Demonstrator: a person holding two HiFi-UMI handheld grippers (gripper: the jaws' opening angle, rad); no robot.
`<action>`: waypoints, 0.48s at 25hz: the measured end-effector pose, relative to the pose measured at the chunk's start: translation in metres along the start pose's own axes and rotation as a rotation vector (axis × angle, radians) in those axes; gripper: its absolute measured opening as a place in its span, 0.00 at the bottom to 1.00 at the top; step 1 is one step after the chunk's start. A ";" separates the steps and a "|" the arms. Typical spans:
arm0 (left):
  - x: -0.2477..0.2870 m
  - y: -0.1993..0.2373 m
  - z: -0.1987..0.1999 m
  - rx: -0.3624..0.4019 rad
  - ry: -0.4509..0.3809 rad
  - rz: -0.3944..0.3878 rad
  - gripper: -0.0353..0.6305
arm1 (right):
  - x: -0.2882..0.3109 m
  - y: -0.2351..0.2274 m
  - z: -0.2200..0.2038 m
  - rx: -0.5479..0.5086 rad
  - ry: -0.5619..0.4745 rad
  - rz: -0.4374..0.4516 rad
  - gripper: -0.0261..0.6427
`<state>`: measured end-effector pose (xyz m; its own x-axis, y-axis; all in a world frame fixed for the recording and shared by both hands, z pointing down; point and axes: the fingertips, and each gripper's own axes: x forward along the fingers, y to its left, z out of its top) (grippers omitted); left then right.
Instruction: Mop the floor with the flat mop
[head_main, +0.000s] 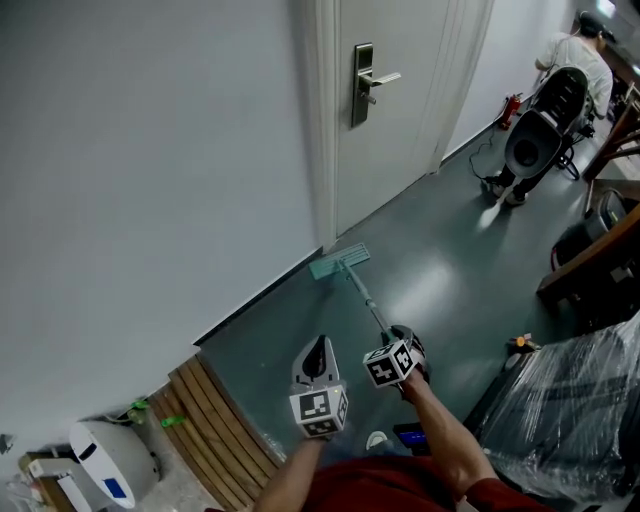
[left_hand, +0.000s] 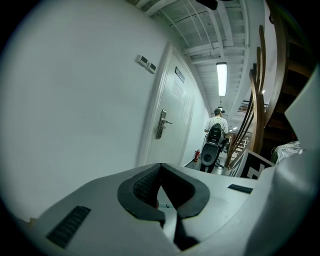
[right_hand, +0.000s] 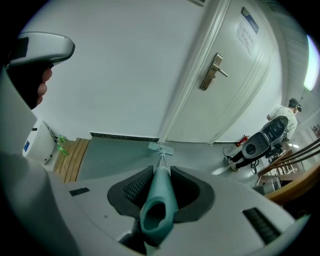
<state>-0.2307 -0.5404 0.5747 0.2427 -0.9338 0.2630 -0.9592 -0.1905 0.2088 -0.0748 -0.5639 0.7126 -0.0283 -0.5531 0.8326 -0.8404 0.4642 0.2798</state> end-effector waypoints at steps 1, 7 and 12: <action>-0.003 -0.003 0.000 0.005 -0.003 0.006 0.07 | -0.001 -0.002 -0.003 0.006 -0.003 0.003 0.21; -0.022 -0.033 -0.001 0.037 -0.014 0.027 0.07 | -0.014 -0.012 -0.035 0.053 -0.015 0.024 0.21; -0.042 -0.061 -0.009 0.055 -0.020 0.036 0.07 | -0.027 -0.014 -0.064 0.050 -0.021 0.038 0.21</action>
<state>-0.1808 -0.4869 0.5594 0.2058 -0.9461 0.2502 -0.9739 -0.1730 0.1472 -0.0273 -0.5113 0.7169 -0.0719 -0.5506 0.8317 -0.8643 0.4506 0.2236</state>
